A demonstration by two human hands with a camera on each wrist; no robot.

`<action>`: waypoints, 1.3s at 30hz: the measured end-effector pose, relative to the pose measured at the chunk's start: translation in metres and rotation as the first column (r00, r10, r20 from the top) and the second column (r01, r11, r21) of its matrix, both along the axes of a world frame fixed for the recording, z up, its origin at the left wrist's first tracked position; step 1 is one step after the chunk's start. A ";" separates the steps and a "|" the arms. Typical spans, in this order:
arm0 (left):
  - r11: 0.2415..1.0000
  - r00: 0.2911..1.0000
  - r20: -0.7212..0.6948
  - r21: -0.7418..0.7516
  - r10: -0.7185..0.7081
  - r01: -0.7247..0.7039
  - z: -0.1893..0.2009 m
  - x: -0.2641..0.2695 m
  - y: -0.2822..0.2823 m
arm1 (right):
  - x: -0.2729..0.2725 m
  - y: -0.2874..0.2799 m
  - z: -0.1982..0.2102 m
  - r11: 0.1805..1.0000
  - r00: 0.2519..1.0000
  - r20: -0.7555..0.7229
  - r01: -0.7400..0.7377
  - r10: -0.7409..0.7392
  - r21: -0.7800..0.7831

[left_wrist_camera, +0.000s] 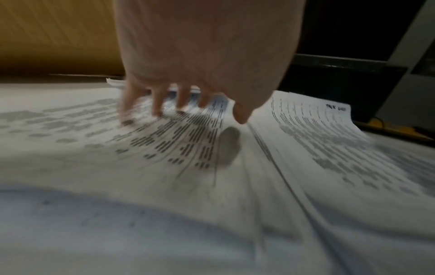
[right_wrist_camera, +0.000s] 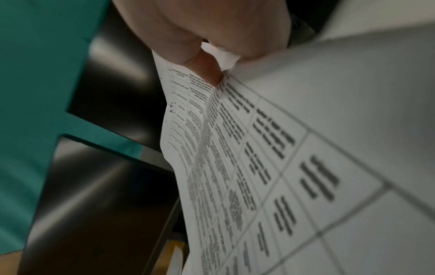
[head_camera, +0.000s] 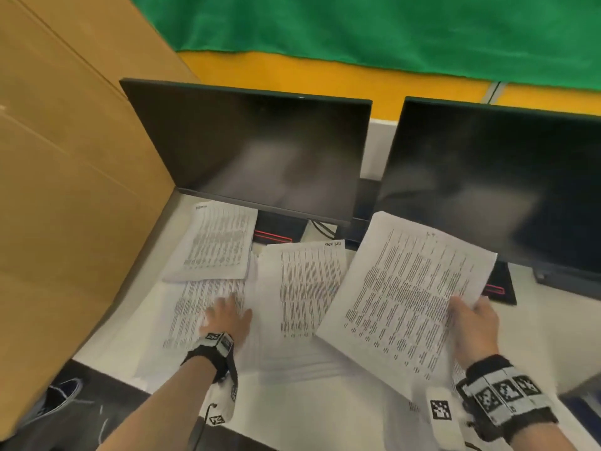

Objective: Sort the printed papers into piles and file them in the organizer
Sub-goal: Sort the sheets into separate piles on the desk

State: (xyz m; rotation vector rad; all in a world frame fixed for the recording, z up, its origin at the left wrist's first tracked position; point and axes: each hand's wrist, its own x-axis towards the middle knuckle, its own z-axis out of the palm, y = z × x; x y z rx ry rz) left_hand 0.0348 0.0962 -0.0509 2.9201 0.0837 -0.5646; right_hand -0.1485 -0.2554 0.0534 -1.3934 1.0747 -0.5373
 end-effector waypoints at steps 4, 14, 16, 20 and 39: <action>0.985 0.989 -0.076 0.108 -0.128 0.136 -0.004 -0.023 -0.014 | 0.015 0.025 -0.029 0.988 0.998 -0.035 -0.050 0.056 0.145; 0.938 0.930 -0.263 0.164 -0.257 0.306 0.014 -0.042 -0.034 | 0.030 0.050 -0.064 0.974 0.983 -0.169 -0.027 0.067 0.227; 0.934 0.919 -0.267 0.126 -0.291 0.333 0.013 -0.046 -0.036 | 0.027 0.046 -0.071 0.974 0.972 -0.225 -0.022 0.074 0.227; 0.903 0.886 -0.271 0.108 -0.377 0.417 0.019 -0.047 -0.033 | 0.025 0.042 -0.085 0.972 0.955 -0.277 -0.044 0.108 0.230; 0.773 0.775 -0.333 -0.175 0.537 -0.610 0.031 0.029 0.065 | 0.126 0.216 -0.063 0.698 0.645 -0.268 -0.679 0.715 0.229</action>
